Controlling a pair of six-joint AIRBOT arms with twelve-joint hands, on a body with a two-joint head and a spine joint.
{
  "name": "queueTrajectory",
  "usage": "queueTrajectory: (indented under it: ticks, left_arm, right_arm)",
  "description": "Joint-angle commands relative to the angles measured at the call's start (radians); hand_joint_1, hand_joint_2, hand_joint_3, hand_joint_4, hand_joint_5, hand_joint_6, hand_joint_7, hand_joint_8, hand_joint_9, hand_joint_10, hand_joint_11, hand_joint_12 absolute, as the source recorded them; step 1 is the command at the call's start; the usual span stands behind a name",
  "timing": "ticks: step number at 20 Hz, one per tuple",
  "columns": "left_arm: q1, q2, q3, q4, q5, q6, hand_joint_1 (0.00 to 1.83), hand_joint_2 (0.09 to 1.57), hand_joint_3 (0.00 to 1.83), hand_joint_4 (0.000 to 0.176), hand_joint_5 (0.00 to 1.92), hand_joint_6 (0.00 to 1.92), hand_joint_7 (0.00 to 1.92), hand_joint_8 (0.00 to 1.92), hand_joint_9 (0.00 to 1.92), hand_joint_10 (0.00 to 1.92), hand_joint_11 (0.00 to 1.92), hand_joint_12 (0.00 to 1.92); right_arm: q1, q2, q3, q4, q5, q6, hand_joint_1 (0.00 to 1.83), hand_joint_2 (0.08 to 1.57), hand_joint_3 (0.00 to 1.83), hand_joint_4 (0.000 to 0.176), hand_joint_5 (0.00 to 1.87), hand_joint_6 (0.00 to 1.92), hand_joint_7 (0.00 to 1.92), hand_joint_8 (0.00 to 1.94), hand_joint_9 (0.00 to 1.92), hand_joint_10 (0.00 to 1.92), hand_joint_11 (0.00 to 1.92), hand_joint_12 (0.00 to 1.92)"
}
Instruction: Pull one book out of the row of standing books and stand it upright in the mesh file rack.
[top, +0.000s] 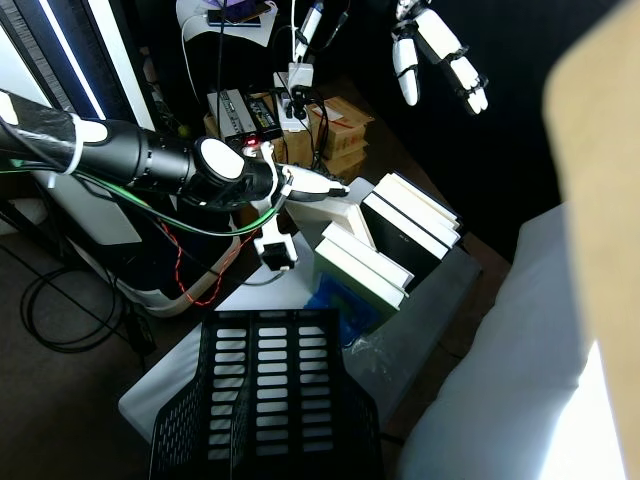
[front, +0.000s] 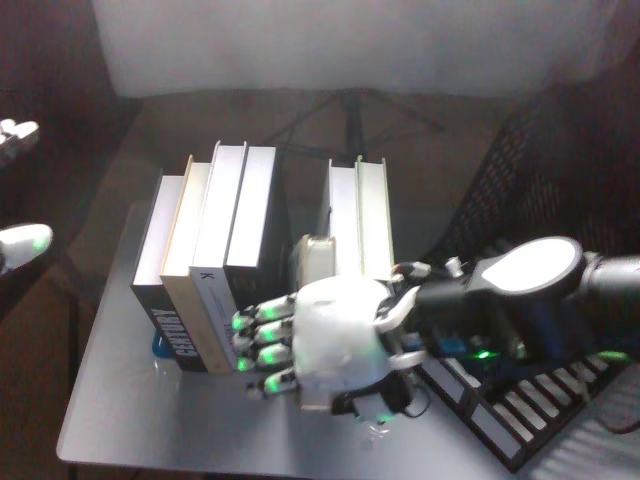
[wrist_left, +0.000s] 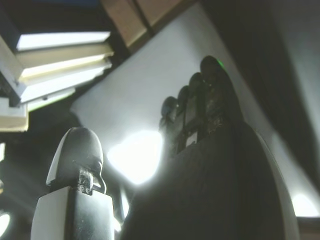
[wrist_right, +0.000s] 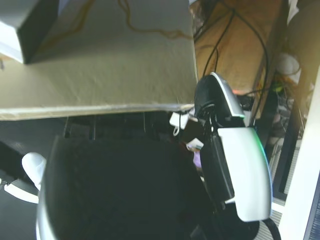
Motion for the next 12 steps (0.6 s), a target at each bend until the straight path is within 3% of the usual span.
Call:
queueTrajectory:
  ticks: [1,2,3,4,5,7,8,9,11,12]
  left_arm:
    - [-0.016,0.001,0.010,0.000,-0.080,-0.003,0.49,1.31,0.00,0.019,0.06,0.00,0.00,0.00,0.00,0.00,0.00,0.05]
    - [-0.032,0.001,0.016,0.017,-0.071,-0.004,0.48,1.33,0.00,0.019,0.05,0.00,0.00,0.00,0.00,0.00,0.00,0.01]
    - [-0.043,0.001,0.021,0.028,-0.064,-0.005,0.53,1.32,0.00,0.019,0.06,0.01,0.00,0.00,0.00,0.00,0.00,0.00]
    - [-0.056,-0.001,0.028,0.043,-0.053,-0.006,0.51,1.31,0.00,0.026,0.06,0.01,0.00,0.00,0.00,0.00,0.00,0.00]
    - [-0.073,-0.004,0.034,0.058,-0.041,-0.006,0.50,1.31,0.00,0.031,0.04,0.00,0.00,0.00,0.00,0.00,0.00,0.00]
    - [-0.086,-0.007,0.041,0.068,-0.034,-0.006,0.50,1.31,0.00,0.034,0.01,0.00,0.00,0.00,0.00,0.00,0.00,0.00]
    - [-0.086,-0.008,0.041,0.067,-0.038,-0.006,0.50,1.31,0.00,0.034,0.01,0.00,0.00,0.00,0.00,0.00,0.00,0.00]
    - [-0.086,-0.008,0.041,0.066,-0.039,-0.006,0.52,1.31,0.00,0.021,0.02,0.01,0.00,0.00,0.00,0.00,0.00,0.00]
    - [-0.086,-0.008,0.041,0.066,-0.046,-0.008,0.47,1.32,0.00,0.026,0.00,0.00,0.00,0.00,0.00,0.00,0.00,0.00]
    - [-0.086,-0.010,0.042,0.066,-0.048,-0.010,0.48,1.32,0.00,0.025,0.01,0.00,0.00,0.00,0.00,0.00,0.00,0.00]
  right_arm:
    - [-0.007,0.031,0.004,0.025,-0.018,0.006,0.25,1.43,0.00,0.038,0.31,0.01,0.12,0.00,0.02,0.00,0.00,0.00]
    - [-0.003,0.044,0.004,0.037,-0.005,0.006,0.63,1.16,0.00,0.052,0.06,0.00,0.02,0.00,0.00,0.00,0.00,0.00]
    - [0.000,0.050,0.004,0.037,-0.002,0.006,0.73,1.07,0.00,0.059,0.01,0.00,0.00,0.00,0.00,0.00,0.00,0.00]
    - [0.006,0.057,0.004,0.037,0.005,0.008,0.79,1.00,0.00,0.033,0.00,0.00,0.00,0.00,0.00,0.00,0.00,0.00]
    - [0.008,0.060,0.004,0.037,0.011,0.012,0.80,0.97,0.00,0.026,0.00,0.00,0.00,0.00,0.00,0.00,0.00,0.00]
    - [0.014,0.061,0.008,0.037,0.013,0.013,0.85,0.98,0.00,0.030,0.00,0.00,0.00,0.00,0.00,0.00,0.00,0.00]
    - [0.018,0.061,0.011,0.037,0.013,0.013,0.85,0.98,0.00,0.028,0.00,0.00,0.00,0.00,0.00,0.00,0.00,0.00]
    - [0.022,0.061,0.012,0.037,0.013,0.014,0.84,0.97,0.00,0.026,0.00,0.00,0.00,0.00,0.00,0.00,0.00,0.00]
    - [0.033,0.061,0.012,0.037,0.016,0.019,0.84,0.97,0.00,0.024,0.00,0.00,0.00,0.00,0.00,0.00,0.00,0.00]
    - [0.041,0.064,0.011,0.037,0.023,0.023,0.82,0.98,0.00,0.031,0.00,0.00,0.00,0.00,0.00,0.00,0.00,0.00]
